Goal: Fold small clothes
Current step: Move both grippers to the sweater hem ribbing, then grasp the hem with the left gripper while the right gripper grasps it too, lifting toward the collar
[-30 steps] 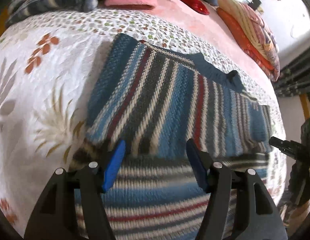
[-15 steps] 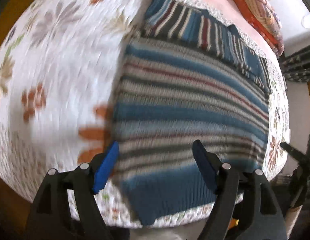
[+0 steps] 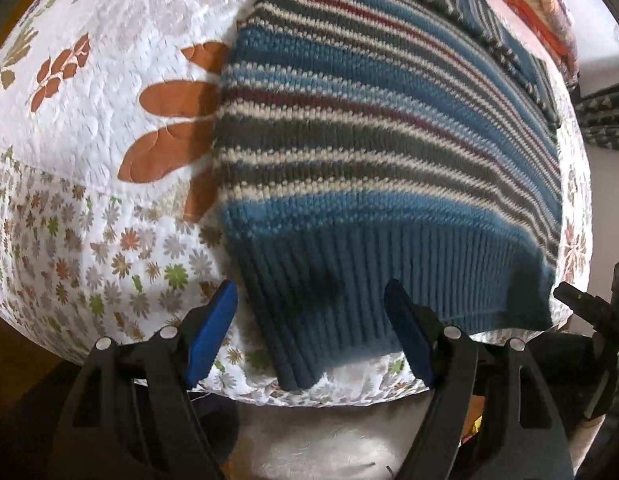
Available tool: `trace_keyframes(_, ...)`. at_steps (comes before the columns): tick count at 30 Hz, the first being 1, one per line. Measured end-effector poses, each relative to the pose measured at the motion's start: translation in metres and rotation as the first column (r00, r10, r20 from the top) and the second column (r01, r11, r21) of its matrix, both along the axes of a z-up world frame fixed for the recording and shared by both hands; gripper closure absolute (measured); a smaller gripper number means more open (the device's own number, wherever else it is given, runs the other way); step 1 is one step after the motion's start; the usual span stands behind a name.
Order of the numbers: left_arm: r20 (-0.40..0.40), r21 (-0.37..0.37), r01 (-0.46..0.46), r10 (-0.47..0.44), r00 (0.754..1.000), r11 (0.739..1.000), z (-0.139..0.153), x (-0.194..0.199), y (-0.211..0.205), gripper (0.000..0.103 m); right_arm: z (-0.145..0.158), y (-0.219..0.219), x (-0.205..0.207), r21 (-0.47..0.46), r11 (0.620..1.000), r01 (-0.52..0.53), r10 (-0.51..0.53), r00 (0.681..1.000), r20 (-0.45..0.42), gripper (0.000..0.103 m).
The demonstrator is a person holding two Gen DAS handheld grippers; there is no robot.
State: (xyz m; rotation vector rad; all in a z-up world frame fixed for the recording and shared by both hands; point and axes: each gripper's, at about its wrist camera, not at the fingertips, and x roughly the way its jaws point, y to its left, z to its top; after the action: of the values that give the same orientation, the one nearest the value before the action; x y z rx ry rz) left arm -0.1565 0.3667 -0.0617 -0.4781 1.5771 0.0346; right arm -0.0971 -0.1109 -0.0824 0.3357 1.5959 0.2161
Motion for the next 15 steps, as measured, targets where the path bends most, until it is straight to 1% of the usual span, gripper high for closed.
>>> trace_keyframes(4,-0.022,-0.018,-0.017,0.016,1.000,1.000,-0.008,0.004,0.001,0.028,-0.016,0.003,-0.002,0.048,0.999,0.012,-0.008,0.997,-0.070,0.038)
trace_keyframes(6,-0.023,-0.030,-0.013,0.013,1.000,0.999,-0.011,0.006,0.000,0.029,-0.022,0.005,-0.001,0.048,0.999,0.017,-0.013,0.996,-0.092,0.039)
trace_keyframes(8,-0.022,-0.045,0.004,-0.005,1.000,0.999,-0.011,0.008,-0.003,0.035,-0.024,0.005,0.000,0.027,0.999,0.024,-0.021,0.996,-0.092,0.052)
trace_keyframes(9,-0.022,-0.043,0.009,-0.010,1.000,0.999,-0.011,0.007,-0.006,0.044,-0.024,0.004,0.000,0.017,1.000,0.025,-0.023,0.996,-0.091,0.062)
trace_keyframes(10,-0.019,-0.051,0.010,-0.011,1.000,0.999,-0.011,0.007,-0.007,0.057,-0.025,0.006,0.000,0.013,1.000,0.029,-0.028,0.996,-0.088,0.072)
trace_keyframes(11,-0.020,-0.068,0.003,-0.004,1.000,0.998,-0.012,0.009,-0.009,0.064,-0.025,0.007,0.000,0.024,0.999,0.033,-0.030,0.996,-0.085,0.080)
trace_keyframes(12,-0.019,-0.083,-0.004,0.002,1.000,0.997,-0.012,0.010,-0.010,0.079,-0.024,0.008,0.001,0.039,0.999,0.035,-0.031,0.996,-0.085,0.088)
trace_keyframes(13,-0.017,-0.097,-0.012,0.010,1.000,0.995,-0.012,0.010,-0.008,0.088,-0.023,0.008,0.001,0.059,0.998,0.035,-0.030,0.996,-0.080,0.091)
trace_keyframes(14,-0.012,-0.100,-0.012,0.011,1.000,0.995,-0.011,0.011,-0.008,0.089,-0.021,0.007,0.001,0.067,0.997,0.035,-0.030,0.997,-0.075,0.091)
trace_keyframes(15,-0.006,-0.110,-0.015,0.014,1.000,0.994,-0.010,0.011,-0.007,0.093,-0.019,0.006,0.001,0.079,0.996,0.041,-0.036,0.997,-0.067,0.092)
